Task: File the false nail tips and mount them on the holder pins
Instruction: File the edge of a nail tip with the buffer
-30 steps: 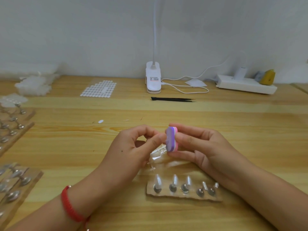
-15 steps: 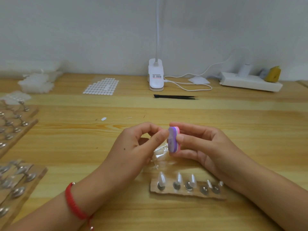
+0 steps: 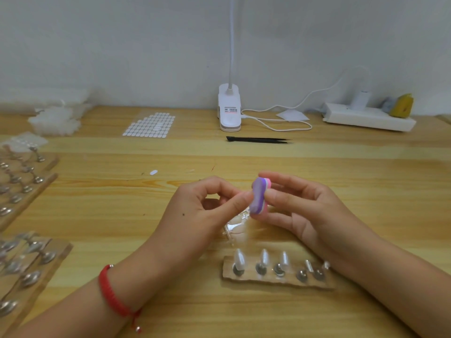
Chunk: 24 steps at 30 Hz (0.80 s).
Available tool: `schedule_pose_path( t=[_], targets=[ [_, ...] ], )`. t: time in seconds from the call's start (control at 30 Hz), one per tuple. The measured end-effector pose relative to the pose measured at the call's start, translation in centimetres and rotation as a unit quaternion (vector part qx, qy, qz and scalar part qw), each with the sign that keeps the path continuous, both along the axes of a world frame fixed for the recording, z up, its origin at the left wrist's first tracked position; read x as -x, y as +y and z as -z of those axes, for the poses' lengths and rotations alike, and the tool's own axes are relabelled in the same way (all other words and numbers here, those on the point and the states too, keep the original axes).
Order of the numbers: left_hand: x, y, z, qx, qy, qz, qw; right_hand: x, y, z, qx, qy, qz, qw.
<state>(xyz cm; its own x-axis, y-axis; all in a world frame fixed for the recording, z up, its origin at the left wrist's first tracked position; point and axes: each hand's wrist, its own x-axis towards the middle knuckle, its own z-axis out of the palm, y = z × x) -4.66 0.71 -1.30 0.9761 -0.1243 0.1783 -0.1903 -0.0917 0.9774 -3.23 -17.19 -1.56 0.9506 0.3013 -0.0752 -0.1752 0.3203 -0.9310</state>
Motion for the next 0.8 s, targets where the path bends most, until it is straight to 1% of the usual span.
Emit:
schedule_pose_path(
  t=[0.07,0.2,0.33,0.47,0.57,0.6,0.7,0.8],
  targets=[
    [0.07,-0.03,-0.13,0.01,-0.007,-0.005,1.0,-0.08,-0.11,-0.03,-0.017,0.01,0.002,1.0],
    [0.09,-0.05,-0.3,0.022,-0.01,-0.016,1.0,0.1,0.0,-0.08,0.008,0.0,-0.031,0.999],
    [0.25,-0.28,-0.35,0.011,-0.015,0.015,1.0,-0.17,-0.32,-0.02,-0.041,0.025,-0.017,0.999],
    [0.16,-0.05,-0.33,0.019,-0.016,-0.022,0.999,0.09,-0.01,-0.08,0.005,-0.003,-0.047,0.999],
    [0.26,-0.28,-0.35,0.006,-0.025,-0.001,1.0,-0.14,-0.22,-0.07,-0.036,0.02,-0.022,0.999],
    [0.28,-0.3,-0.36,0.009,-0.028,-0.008,1.0,-0.14,-0.24,-0.09,-0.035,0.02,-0.023,0.999],
    [0.21,-0.07,-0.33,0.01,-0.028,-0.035,0.999,0.05,-0.09,-0.09,0.006,0.001,-0.049,0.999],
    [0.28,-0.14,-0.4,0.0,-0.021,-0.013,1.0,-0.06,-0.19,-0.1,-0.019,0.017,-0.026,0.999]
  ],
)
